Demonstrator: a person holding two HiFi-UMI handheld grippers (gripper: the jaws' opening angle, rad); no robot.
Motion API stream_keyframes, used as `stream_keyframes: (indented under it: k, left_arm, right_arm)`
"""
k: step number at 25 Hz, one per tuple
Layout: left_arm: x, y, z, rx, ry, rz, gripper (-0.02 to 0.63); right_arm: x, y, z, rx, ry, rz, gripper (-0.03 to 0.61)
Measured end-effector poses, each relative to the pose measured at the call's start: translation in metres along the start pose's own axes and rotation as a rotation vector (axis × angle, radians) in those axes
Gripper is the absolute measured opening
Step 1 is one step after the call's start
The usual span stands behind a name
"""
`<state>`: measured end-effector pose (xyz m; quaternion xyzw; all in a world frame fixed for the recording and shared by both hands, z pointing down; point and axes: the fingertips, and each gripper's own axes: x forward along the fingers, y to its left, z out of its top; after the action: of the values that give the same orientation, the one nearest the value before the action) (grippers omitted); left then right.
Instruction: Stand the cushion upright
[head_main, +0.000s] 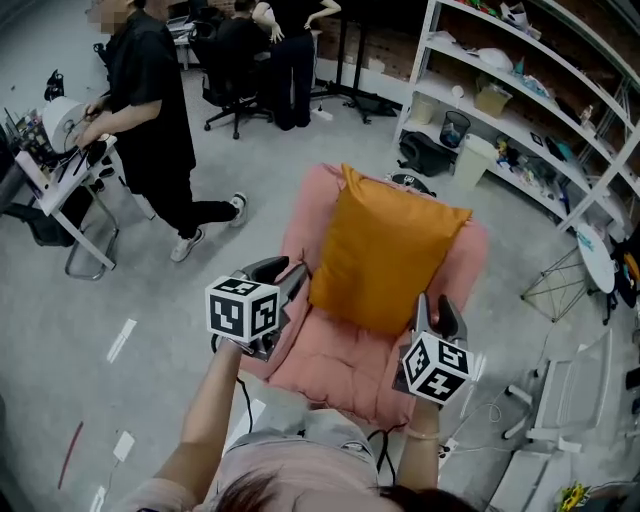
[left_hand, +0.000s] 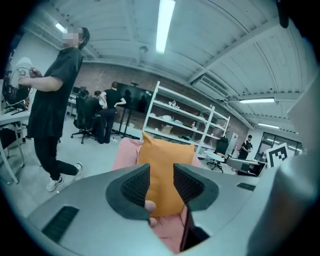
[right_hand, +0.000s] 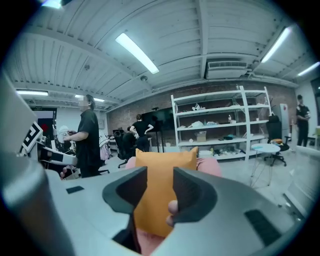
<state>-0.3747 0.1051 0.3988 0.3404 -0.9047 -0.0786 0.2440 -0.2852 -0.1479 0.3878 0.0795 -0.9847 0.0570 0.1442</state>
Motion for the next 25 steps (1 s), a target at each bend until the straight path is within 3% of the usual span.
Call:
stream_keyframes:
  k: [19, 25]
  left_arm:
    - [-0.163, -0.015, -0.085, -0.110, -0.050, -0.016, 0.105]
    - [-0.206, -0.017, -0.104, -0.129, -0.069, -0.007, 0.084]
  right_arm:
    - [-0.165, 0.079, -0.034, -0.041, -0.064, 0.020, 0.069]
    - [-0.207, 0.100, -0.043, -0.070, -0.072, 0.023, 0.063]
